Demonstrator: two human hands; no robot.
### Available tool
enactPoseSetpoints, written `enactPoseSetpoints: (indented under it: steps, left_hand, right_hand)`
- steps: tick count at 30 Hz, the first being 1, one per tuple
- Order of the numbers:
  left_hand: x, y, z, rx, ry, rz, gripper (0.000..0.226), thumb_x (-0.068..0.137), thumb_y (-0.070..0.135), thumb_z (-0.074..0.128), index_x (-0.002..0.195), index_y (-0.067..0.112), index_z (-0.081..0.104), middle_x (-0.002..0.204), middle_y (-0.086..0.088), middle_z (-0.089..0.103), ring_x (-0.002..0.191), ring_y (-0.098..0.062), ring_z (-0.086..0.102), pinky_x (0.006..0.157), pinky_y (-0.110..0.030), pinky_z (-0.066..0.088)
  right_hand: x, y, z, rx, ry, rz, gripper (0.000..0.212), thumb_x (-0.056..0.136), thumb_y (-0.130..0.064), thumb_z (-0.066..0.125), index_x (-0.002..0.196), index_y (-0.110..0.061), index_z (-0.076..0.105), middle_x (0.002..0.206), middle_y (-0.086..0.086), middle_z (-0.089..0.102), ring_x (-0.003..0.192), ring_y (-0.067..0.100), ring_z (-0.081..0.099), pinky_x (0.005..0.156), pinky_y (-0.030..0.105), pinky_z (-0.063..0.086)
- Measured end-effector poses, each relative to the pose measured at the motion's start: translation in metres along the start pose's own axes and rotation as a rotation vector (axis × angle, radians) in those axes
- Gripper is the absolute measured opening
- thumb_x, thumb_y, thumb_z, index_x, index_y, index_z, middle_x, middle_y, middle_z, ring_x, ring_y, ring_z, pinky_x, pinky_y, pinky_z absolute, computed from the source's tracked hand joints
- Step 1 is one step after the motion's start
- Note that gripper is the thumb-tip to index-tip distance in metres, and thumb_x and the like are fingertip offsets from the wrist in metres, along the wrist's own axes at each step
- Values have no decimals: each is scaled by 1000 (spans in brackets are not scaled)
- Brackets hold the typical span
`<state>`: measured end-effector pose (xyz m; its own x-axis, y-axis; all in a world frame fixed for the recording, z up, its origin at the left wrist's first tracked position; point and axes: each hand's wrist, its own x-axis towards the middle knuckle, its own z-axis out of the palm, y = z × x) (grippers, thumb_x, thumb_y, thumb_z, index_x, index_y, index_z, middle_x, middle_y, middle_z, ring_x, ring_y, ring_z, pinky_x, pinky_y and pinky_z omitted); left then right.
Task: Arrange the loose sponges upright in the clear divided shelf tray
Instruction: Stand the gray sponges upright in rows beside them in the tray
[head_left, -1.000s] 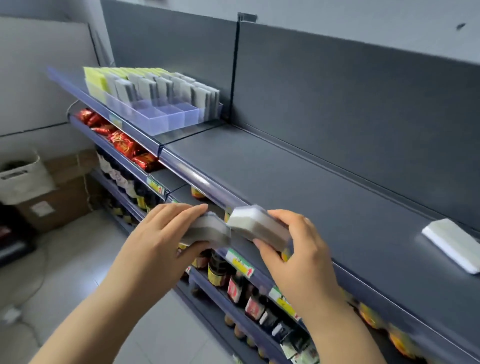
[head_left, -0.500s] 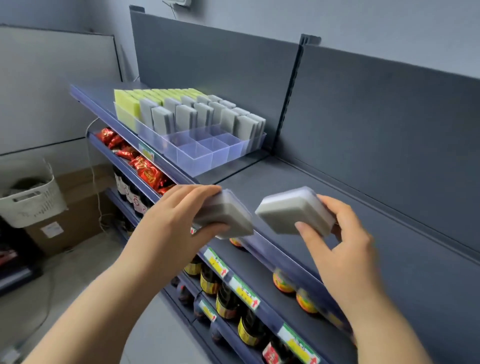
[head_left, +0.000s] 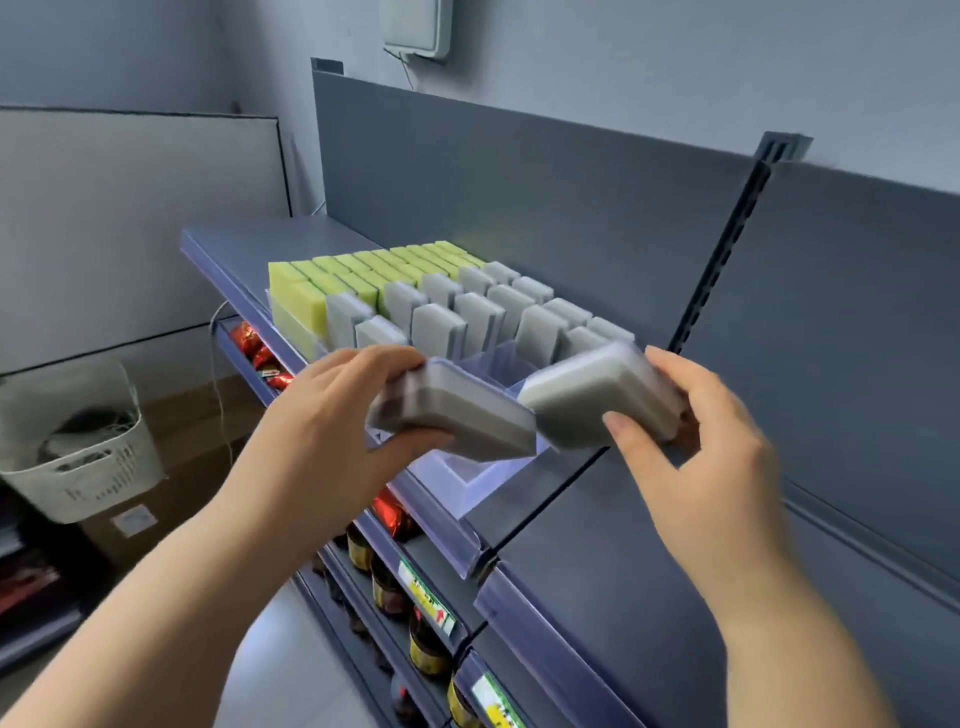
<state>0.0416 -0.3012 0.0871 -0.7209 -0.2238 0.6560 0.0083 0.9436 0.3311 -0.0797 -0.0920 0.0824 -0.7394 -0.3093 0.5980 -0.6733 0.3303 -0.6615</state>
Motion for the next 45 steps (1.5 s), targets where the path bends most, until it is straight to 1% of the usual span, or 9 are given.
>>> enactPoseSetpoints:
  steps: [2, 9, 15, 22, 27, 33, 39, 43, 45]
  left_hand:
    - [17, -15, 3, -18, -5, 9, 56, 67, 47, 61, 109, 10, 62, 98, 1, 66, 88, -5, 52, 75, -19, 40]
    - [84, -79, 24, -136, -18, 108, 50, 67, 29, 79, 108, 5, 61, 100, 3, 57, 85, -2, 44, 81, 7, 25]
    - [162, -143, 33, -259, -173, 293, 46, 73, 38, 74, 112, 17, 60, 100, 8, 56, 89, -6, 52, 82, -23, 43]
    - [231, -159, 48, -409, -396, 521, 39, 66, 39, 76, 99, 32, 58, 89, 19, 60, 89, 2, 52, 76, 1, 34]
    - [251, -147, 73, -368, -454, 730, 45, 69, 37, 76, 107, 18, 62, 92, 8, 60, 81, -6, 50, 71, -11, 32]
    - [258, -119, 102, -237, -601, 792, 47, 77, 44, 67, 118, 25, 52, 108, 7, 59, 98, -16, 53, 82, -27, 40]
    - [259, -105, 117, -124, -687, 801, 47, 80, 45, 66, 120, 30, 47, 112, 9, 56, 99, -15, 53, 82, -30, 44]
    - [263, -103, 120, -50, -683, 820, 46, 80, 44, 66, 119, 31, 47, 112, 8, 57, 99, -17, 54, 83, -31, 45]
    - [265, -101, 121, -7, -704, 829, 46, 80, 45, 66, 120, 33, 47, 113, 9, 57, 100, -17, 54, 83, -30, 45]
  right_hand:
    - [6, 4, 9, -22, 22, 23, 45, 78, -18, 69, 120, -26, 54, 107, -25, 52, 98, -7, 50, 78, -1, 36]
    - [25, 11, 41, -150, 188, 181, 45, 80, -22, 66, 123, -30, 53, 104, -30, 50, 101, -2, 51, 78, -1, 36]
    - [56, -4, 83, -245, 320, 280, 45, 81, -22, 64, 124, -31, 52, 109, -22, 55, 101, 6, 54, 85, 24, 44]
    - [77, -25, 122, -348, 418, 385, 46, 82, -24, 62, 121, -43, 45, 116, -17, 55, 105, 5, 53, 85, 22, 42]
    - [79, -28, 124, -492, 382, 457, 43, 83, -21, 64, 122, -33, 51, 109, -23, 52, 96, -5, 48, 79, 7, 38]
    - [77, -16, 111, -561, 286, 532, 41, 85, -21, 63, 122, -33, 51, 115, -20, 51, 98, -10, 41, 78, -8, 27]
    - [78, 0, 97, -536, 236, 554, 38, 87, -19, 61, 121, -34, 51, 114, -21, 50, 96, -9, 41, 78, -4, 31]
    - [81, 9, 92, -470, 345, 546, 36, 86, -18, 60, 116, -35, 51, 111, -17, 55, 99, 5, 51, 81, 17, 39]
    - [83, 11, 93, -434, 340, 534, 35, 86, -19, 61, 114, -37, 50, 108, -21, 55, 97, 4, 52, 78, 15, 39]
